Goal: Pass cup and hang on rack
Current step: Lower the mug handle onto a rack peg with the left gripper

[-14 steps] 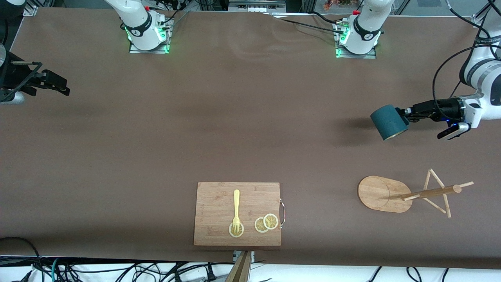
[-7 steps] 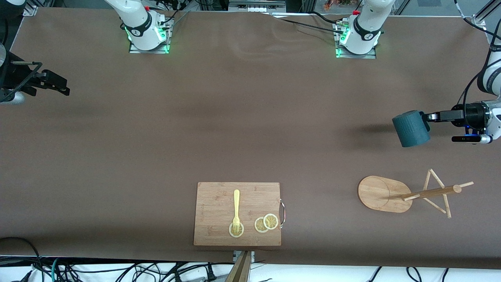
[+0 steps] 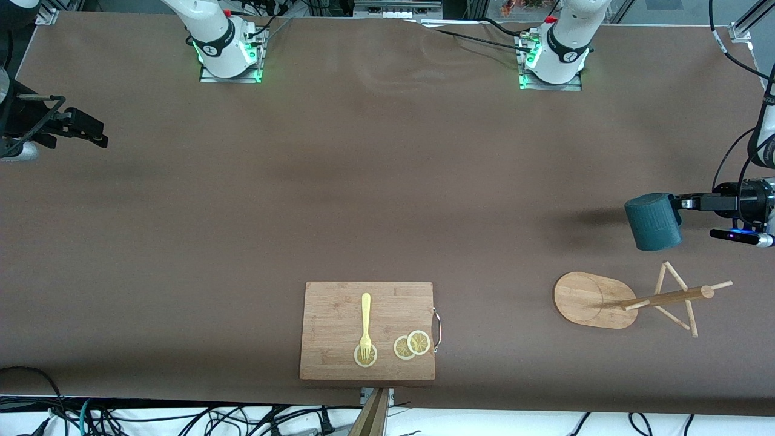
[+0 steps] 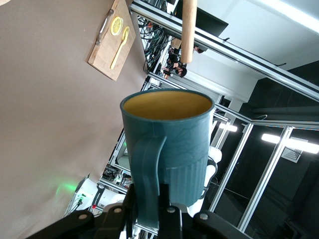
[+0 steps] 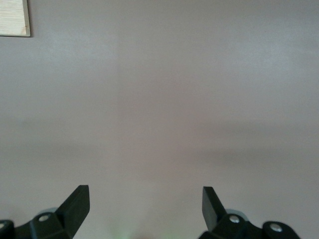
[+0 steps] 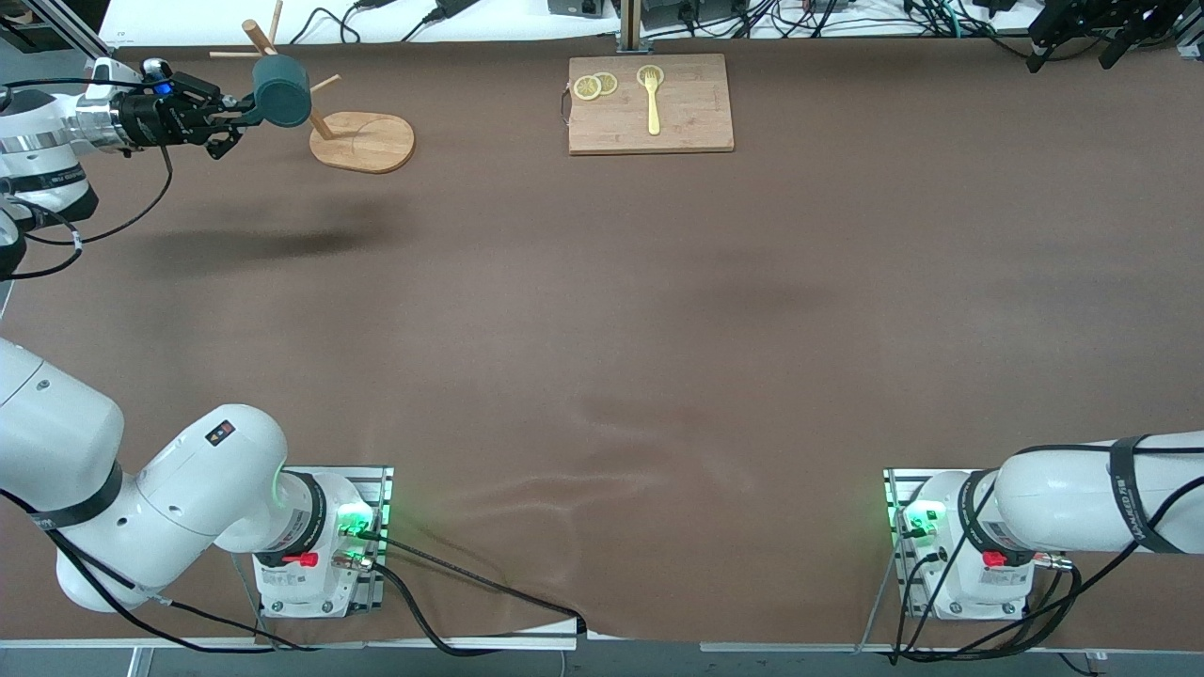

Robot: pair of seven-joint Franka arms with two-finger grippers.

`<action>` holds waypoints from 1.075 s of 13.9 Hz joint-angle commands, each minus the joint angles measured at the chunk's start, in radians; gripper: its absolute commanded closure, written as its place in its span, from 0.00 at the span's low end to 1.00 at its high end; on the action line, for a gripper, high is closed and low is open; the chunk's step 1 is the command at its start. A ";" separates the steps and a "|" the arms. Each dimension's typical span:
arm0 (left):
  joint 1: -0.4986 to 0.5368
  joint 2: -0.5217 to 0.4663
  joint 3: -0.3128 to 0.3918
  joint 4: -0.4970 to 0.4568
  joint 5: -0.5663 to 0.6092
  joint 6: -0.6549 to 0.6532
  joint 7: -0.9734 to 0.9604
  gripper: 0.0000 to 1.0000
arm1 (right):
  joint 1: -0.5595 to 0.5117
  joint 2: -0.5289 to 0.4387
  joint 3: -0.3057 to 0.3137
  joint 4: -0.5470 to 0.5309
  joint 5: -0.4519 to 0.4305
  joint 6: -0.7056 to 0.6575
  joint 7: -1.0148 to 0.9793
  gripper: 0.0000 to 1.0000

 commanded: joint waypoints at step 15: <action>-0.032 0.173 0.036 0.307 0.089 -0.005 -0.075 1.00 | -0.007 -0.002 0.007 0.012 0.003 -0.016 0.014 0.00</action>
